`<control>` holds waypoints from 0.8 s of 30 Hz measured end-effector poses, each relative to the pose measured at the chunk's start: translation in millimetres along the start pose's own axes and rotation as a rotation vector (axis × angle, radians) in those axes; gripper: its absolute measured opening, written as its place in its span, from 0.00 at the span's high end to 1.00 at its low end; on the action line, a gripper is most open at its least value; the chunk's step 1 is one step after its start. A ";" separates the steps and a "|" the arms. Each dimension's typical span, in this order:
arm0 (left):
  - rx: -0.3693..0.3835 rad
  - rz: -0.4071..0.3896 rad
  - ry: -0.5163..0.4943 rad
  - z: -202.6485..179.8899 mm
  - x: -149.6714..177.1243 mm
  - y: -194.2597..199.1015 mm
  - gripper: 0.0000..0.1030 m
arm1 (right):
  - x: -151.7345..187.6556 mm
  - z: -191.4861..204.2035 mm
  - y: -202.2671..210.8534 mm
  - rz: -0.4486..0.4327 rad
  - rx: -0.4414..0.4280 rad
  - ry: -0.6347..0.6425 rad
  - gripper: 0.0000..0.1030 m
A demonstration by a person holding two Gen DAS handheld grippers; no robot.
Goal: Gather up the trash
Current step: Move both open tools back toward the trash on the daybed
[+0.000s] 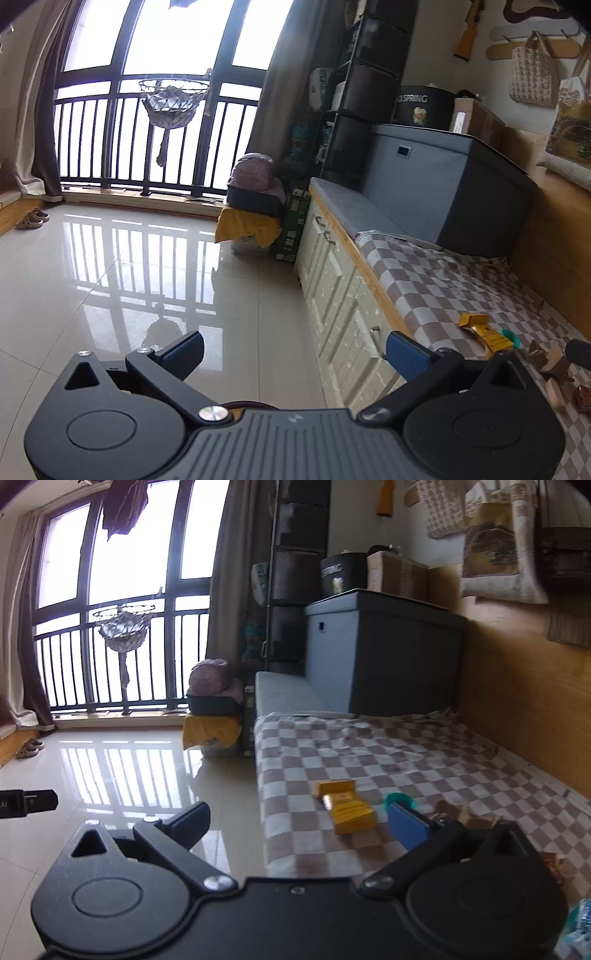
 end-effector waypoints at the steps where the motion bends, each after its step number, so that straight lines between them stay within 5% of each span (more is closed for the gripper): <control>1: 0.016 -0.001 -0.008 -10.5 -0.2 0.5 0.00 | -2.0 -15.2 5.4 -0.010 0.025 0.002 0.00; 10: 0.127 -0.032 -0.086 -105.9 5.2 -6.8 0.00 | 15.4 -145.2 46.1 -0.013 0.253 0.025 0.00; 24: 0.265 0.002 -0.181 -235.4 26.4 -52.2 0.00 | 111.3 -301.6 96.3 0.118 0.523 -0.132 0.00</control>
Point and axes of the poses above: each gripper's, at about its wrist camera, not at the fingertips, and y roughly against the way its jaws point, z to its left, x to its underside, the point moved 10 cm from there along -y, roughly the way its jaws point, and after that the axes turned 9 degrees about -z, right-handed, at the moved point
